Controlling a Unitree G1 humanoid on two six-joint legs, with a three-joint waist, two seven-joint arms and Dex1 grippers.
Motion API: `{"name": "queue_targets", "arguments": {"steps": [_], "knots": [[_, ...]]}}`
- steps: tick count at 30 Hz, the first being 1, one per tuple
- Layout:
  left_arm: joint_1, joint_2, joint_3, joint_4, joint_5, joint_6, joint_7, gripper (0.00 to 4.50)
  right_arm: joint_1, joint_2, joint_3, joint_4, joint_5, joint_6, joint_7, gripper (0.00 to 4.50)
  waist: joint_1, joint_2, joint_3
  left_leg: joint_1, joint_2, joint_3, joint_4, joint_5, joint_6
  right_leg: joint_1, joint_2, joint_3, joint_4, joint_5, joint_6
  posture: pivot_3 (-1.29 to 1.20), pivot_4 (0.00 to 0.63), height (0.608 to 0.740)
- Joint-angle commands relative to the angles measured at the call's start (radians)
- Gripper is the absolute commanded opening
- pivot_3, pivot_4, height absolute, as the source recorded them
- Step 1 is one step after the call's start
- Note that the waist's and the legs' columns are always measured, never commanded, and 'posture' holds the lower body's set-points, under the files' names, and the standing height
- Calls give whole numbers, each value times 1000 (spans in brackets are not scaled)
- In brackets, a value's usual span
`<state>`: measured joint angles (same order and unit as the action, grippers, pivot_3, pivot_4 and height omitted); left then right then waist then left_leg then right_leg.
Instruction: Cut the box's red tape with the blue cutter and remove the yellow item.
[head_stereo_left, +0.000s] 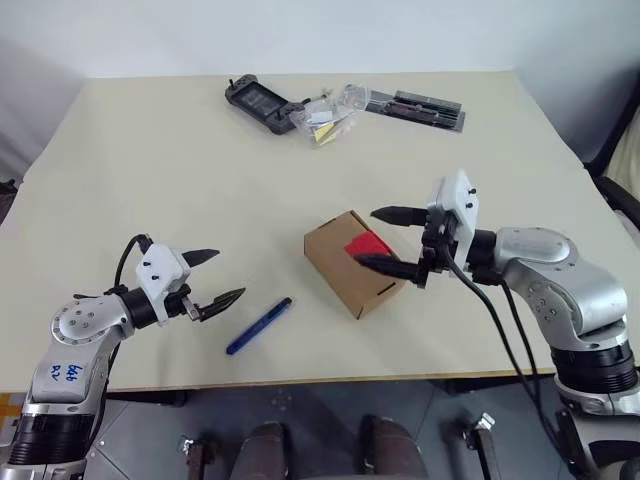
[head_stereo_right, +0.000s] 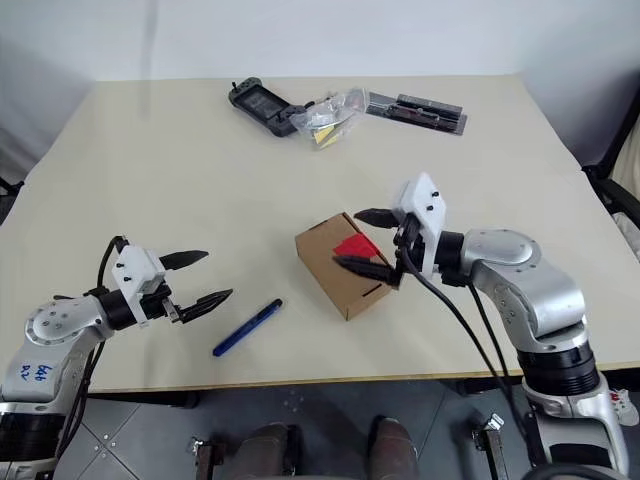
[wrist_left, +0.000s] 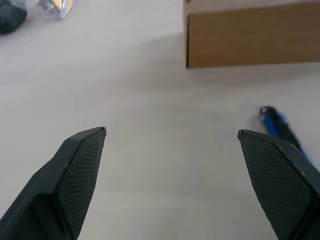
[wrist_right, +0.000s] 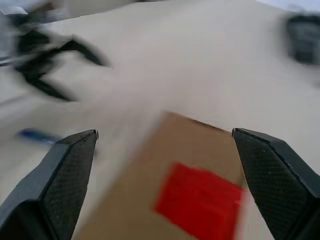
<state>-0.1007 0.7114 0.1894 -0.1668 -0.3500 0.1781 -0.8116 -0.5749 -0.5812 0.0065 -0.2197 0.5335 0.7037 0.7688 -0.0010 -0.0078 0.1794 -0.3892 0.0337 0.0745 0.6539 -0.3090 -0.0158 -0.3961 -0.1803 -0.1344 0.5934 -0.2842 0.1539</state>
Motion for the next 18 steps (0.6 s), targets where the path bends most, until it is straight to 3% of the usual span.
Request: {"name": "queue_targets", "arguments": {"steps": [1, 8, 12, 18], "knots": [[24, 27, 20, -63, 3, 6, -8, 4478, -19, 34, -66, 26, -14, -50, -64, 4500, -1, 0, 0, 0, 0, 0, 0, 0, 0, 0, 0, 0, 0, 0, 0, 0, 150, 740], [67, 13, 5, -132, 16, 25, 20, 4478, 38, 14, -73, 4, -41, -143, -20, 4500, -2, 1, 0, 0, -2, -5, -4, 0, 1, 3, -2, -4, -2, 0, 0, 0, 150, 740], [98, -8, 0, -192, 18, 47, 49, 4478, 48, 6, -86, -14, -24, -129, -8, 4500, -20, 5, 3, -1, -18, -54, -8, 12, 1, 28, -20, -52, 1, -1, 4, 0, 150, 740], [171, -36, -11, -293, -14, 109, 68, 4478, 139, -64, -75, -123, 19, -153, 123, 4500, 5, 6, 4, -2, -17, -43, -6, 12, 0, 25, -19, -44, -2, -2, 3, 0, 150, 740]]}}
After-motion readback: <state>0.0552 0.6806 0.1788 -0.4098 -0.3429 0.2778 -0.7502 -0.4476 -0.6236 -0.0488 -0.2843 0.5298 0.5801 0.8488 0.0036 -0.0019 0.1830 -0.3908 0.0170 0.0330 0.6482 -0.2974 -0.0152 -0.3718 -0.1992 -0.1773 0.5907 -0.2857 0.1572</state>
